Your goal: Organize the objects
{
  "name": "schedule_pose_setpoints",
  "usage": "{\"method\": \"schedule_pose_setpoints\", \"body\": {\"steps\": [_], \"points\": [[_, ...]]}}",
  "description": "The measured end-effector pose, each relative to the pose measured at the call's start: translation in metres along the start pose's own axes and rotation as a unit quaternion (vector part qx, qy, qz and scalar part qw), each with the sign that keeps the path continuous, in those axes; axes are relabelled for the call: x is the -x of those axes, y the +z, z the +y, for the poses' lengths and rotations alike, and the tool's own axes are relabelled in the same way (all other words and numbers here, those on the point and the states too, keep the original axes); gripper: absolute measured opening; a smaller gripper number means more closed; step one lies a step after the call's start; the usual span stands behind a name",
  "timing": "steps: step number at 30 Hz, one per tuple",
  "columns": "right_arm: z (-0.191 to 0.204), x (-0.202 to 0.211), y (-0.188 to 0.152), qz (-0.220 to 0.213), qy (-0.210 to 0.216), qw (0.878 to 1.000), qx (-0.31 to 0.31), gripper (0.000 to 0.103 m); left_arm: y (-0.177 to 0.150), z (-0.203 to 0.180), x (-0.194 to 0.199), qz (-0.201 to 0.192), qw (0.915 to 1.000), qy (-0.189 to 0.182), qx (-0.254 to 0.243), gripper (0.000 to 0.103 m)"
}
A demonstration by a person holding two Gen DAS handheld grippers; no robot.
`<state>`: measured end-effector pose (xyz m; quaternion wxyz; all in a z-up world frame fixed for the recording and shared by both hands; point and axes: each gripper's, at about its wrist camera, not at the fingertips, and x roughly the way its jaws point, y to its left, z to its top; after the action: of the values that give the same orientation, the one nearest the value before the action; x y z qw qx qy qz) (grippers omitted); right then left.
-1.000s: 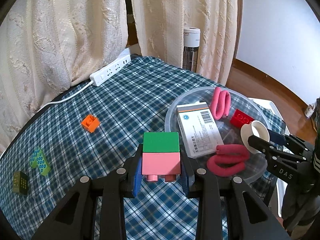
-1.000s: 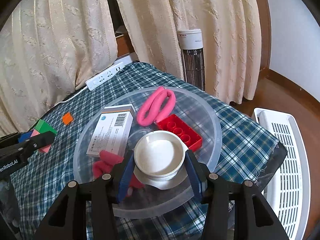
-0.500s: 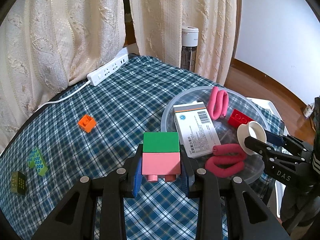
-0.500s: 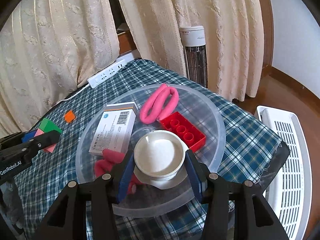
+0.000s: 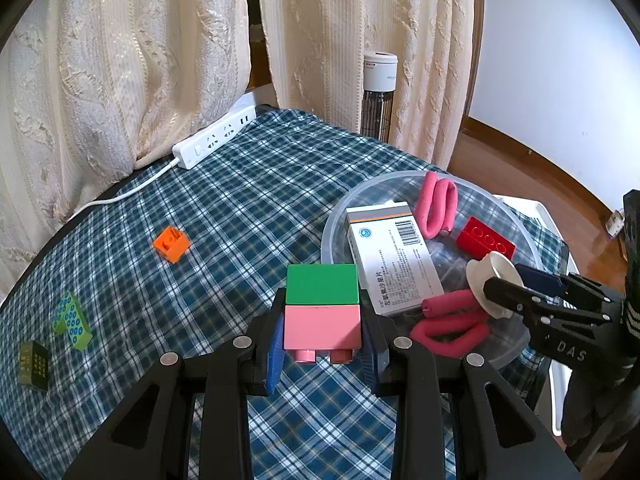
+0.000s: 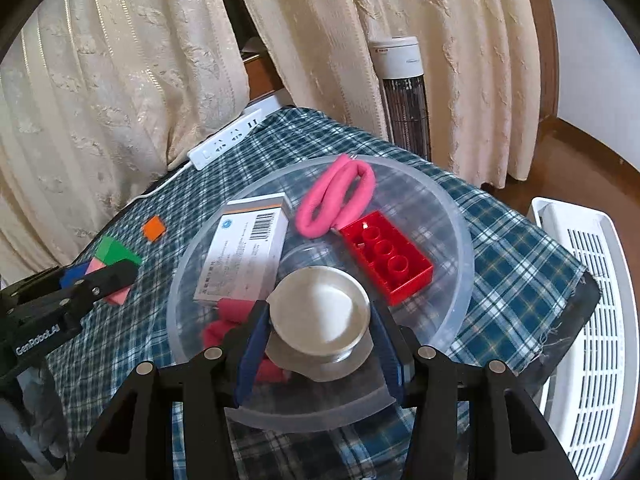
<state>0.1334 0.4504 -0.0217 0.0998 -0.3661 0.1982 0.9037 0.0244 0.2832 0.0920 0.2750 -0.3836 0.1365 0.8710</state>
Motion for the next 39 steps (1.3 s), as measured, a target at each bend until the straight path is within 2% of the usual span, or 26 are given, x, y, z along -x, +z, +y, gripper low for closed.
{"method": "schedule_pose_setpoints", "body": {"steps": [8,18,28,39], "points": [[-0.006,-0.003,0.007,-0.006,-0.013,1.000,-0.004,0.053,0.000,0.001,-0.001,0.002,1.0000,-0.001,-0.001,0.032],[-0.009,-0.008,0.012,-0.023,-0.058,0.998,0.020,0.053,0.005,-0.004,-0.006,0.005,1.0000,-0.003,-0.006,0.032],[-0.019,0.004,0.014,-0.043,-0.032,0.999,-0.002,0.055,0.014,-0.021,-0.019,0.014,0.9996,-0.019,-0.017,0.032],[-0.026,0.015,0.012,-0.064,-0.028,0.998,-0.004,0.055,0.024,-0.050,-0.033,0.022,0.9984,-0.036,-0.038,0.032]]}}
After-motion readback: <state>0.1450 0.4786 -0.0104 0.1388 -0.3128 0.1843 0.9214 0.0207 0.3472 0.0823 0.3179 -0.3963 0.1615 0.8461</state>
